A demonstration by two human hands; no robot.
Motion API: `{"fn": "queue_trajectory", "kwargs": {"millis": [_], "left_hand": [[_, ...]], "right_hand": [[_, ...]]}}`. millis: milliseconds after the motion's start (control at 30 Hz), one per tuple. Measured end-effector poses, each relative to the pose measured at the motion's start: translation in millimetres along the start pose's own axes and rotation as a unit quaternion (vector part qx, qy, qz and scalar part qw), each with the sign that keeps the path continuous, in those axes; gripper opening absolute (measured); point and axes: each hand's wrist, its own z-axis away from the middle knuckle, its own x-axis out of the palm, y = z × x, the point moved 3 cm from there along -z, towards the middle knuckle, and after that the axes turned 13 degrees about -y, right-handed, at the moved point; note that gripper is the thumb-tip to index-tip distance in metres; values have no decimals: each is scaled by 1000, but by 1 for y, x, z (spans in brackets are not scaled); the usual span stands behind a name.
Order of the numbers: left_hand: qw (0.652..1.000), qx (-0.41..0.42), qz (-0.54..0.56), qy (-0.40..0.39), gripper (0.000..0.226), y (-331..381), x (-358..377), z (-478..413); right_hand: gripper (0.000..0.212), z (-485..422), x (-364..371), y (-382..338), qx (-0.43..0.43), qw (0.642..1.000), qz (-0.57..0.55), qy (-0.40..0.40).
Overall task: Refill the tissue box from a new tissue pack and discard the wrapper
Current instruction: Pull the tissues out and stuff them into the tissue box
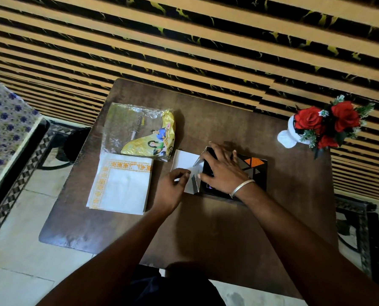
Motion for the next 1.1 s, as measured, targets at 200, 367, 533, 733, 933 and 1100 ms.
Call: {"fn": "queue_trajectory", "kwargs": {"millis": [200, 367, 533, 733, 933, 1100], "left_hand": [[991, -44, 44, -116, 30, -3, -1, -20], [990, -64, 78, -101, 38, -2, -10, -10], [981, -69, -28, -177, 27, -13, -10, -6], [980, -55, -110, -160, 54, -21, -5, -8], [976, -42, -195, -90, 66, -29, 1, -11], [973, -46, -213, -76, 79, -29, 2, -10]], "right_hand": [[55, -6, -5, -8, 33, 998, 52, -14], [75, -11, -8, -11, 45, 996, 79, -12], [88, -13, -9, -11, 45, 995, 89, -24], [131, -14, -10, -5, 28, 994, 70, -84], [162, -10, -13, 5, 30, 989, 79, -117], [162, -9, -6, 1, 28, 986, 134, -100]]}}
